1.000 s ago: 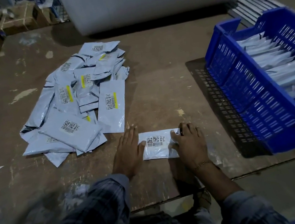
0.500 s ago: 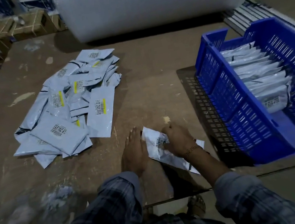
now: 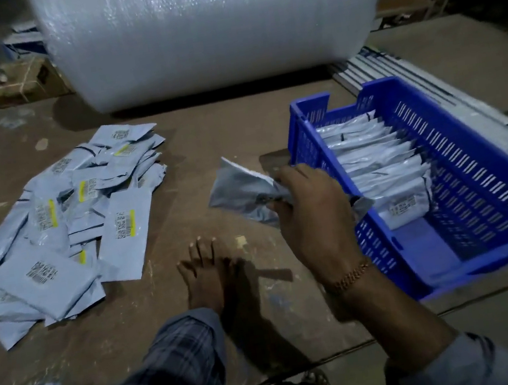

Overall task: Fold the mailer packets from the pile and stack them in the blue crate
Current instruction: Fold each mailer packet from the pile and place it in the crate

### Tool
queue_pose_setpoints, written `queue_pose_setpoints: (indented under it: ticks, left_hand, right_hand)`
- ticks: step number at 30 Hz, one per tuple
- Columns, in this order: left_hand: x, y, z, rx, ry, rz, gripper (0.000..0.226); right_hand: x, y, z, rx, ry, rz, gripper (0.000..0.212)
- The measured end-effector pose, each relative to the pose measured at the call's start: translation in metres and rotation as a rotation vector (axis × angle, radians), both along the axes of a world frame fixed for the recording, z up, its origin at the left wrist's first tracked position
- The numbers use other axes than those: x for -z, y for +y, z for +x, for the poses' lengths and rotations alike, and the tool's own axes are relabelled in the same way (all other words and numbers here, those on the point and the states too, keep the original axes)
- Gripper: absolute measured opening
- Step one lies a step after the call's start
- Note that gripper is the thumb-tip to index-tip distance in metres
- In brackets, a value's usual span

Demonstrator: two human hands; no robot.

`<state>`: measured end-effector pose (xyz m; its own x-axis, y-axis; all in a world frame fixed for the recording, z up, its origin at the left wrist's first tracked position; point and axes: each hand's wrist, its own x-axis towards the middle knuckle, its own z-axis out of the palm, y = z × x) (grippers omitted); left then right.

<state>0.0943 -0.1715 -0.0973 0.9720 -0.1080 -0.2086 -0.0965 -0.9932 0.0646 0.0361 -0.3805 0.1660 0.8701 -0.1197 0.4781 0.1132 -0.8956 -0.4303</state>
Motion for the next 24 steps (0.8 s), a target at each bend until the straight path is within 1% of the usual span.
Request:
queue_pose_setpoints:
  ticks: [1, 3, 4, 7, 10, 12, 13, 16, 18, 20, 22, 24]
  left_hand:
    - [0.003, -0.004, 0.003, -0.033, 0.02, 0.006, 0.072]
    - [0.004, -0.013, 0.004, -0.03, 0.008, 0.036, 0.069]
    - [0.0, -0.018, 0.005, -0.033, -0.012, 0.029, 0.071]
    - [-0.008, -0.034, 0.012, -0.11, -0.018, -0.074, 0.077]
    - [-0.008, -0.05, 0.014, -0.179, -0.025, -0.095, 0.078]
    - [-0.007, -0.058, 0.013, -0.216, -0.027, -0.097, 0.078]
    - [-0.006, -0.061, 0.014, -0.234, -0.017, -0.102, 0.078]
    - [-0.009, -0.074, 0.018, -0.315, 0.06, -0.168, 0.085]
    - [-0.009, -0.083, 0.02, -0.336, 0.103, -0.176, 0.092]
    - [-0.009, -0.087, 0.019, -0.339, 0.118, -0.16, 0.095]
    - [-0.009, -0.086, 0.02, -0.343, 0.137, -0.151, 0.097]
    - [-0.01, -0.083, 0.022, -0.348, 0.167, -0.164, 0.1]
  right_hand:
    - [-0.012, -0.009, -0.002, 0.011, -0.047, -0.004, 0.032]
    - [-0.029, -0.033, -0.005, 0.041, -0.102, -0.045, 0.032]
    - [-0.036, -0.046, -0.006, 0.06, -0.108, -0.065, 0.03]
    - [-0.048, -0.09, -0.005, 0.114, -0.106, -0.091, 0.02]
    - [-0.043, -0.144, 0.0, 0.149, -0.068, -0.07, 0.017]
    - [-0.038, -0.176, 0.003, 0.144, 0.005, -0.057, 0.018]
    - [-0.036, -0.19, 0.004, 0.164, 0.041, -0.098, 0.019]
    - [-0.025, -0.228, 0.011, 0.247, 0.151, -0.32, 0.022]
    - [-0.015, -0.248, 0.016, 0.284, 0.238, -0.467, 0.019]
    - [-0.001, -0.261, 0.026, 0.29, 0.428, -0.493, 0.017]
    - [0.021, -0.266, 0.038, 0.173, 0.653, -0.438, 0.02]
    - [0.045, -0.266, 0.049, 0.023, 0.772, -0.455, 0.028]
